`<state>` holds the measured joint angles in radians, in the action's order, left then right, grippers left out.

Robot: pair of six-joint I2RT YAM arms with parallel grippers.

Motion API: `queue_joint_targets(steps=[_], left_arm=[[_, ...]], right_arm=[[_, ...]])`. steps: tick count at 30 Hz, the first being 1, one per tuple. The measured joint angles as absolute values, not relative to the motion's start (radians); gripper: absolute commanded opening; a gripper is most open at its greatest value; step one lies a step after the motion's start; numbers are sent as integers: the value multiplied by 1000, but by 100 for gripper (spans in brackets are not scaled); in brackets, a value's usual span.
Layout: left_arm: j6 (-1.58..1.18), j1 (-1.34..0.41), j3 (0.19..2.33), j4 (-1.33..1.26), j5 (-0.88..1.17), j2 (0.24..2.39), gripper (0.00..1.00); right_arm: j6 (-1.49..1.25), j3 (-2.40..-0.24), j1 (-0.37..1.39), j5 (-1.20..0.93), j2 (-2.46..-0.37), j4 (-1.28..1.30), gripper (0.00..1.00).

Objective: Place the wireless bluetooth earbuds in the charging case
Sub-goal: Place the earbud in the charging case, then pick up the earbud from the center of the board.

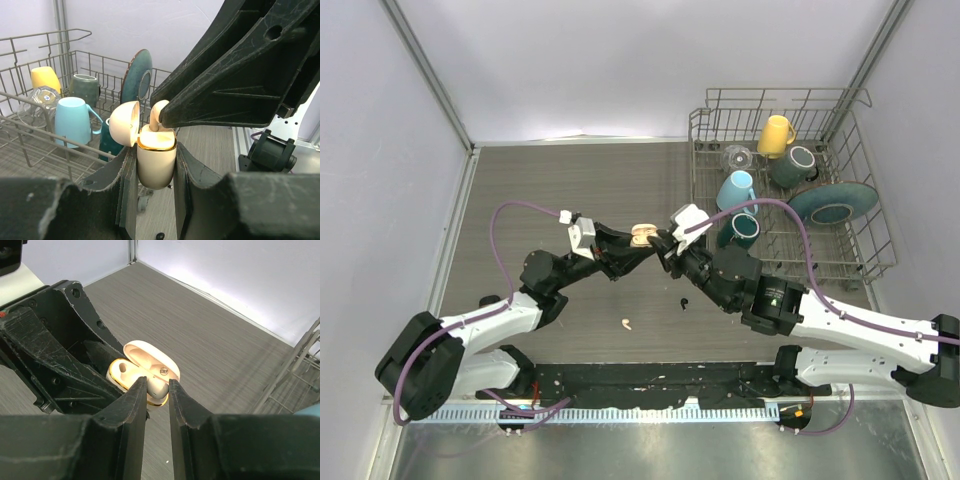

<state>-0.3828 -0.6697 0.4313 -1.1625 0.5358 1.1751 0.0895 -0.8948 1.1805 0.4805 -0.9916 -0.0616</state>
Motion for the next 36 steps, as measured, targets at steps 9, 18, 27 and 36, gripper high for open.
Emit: queue_joint_targets(steps=[9, 18, 27, 36], left_arm=[[-366, -669, 425, -1170, 529, 1169, 0], [-357, -669, 425, -1206, 497, 1166, 0], [-357, -669, 419, -1226, 496, 1166, 0], [-355, -669, 405, -1261, 497, 1164, 0]], right_arm=[[30, -907, 1178, 461, -1001, -51, 57], [-105, -923, 1185, 455, -1001, -51, 81], [-250, -1020, 1170, 518, -975, -43, 87], [-529, -1132, 961, 298, -1034, 154, 86]])
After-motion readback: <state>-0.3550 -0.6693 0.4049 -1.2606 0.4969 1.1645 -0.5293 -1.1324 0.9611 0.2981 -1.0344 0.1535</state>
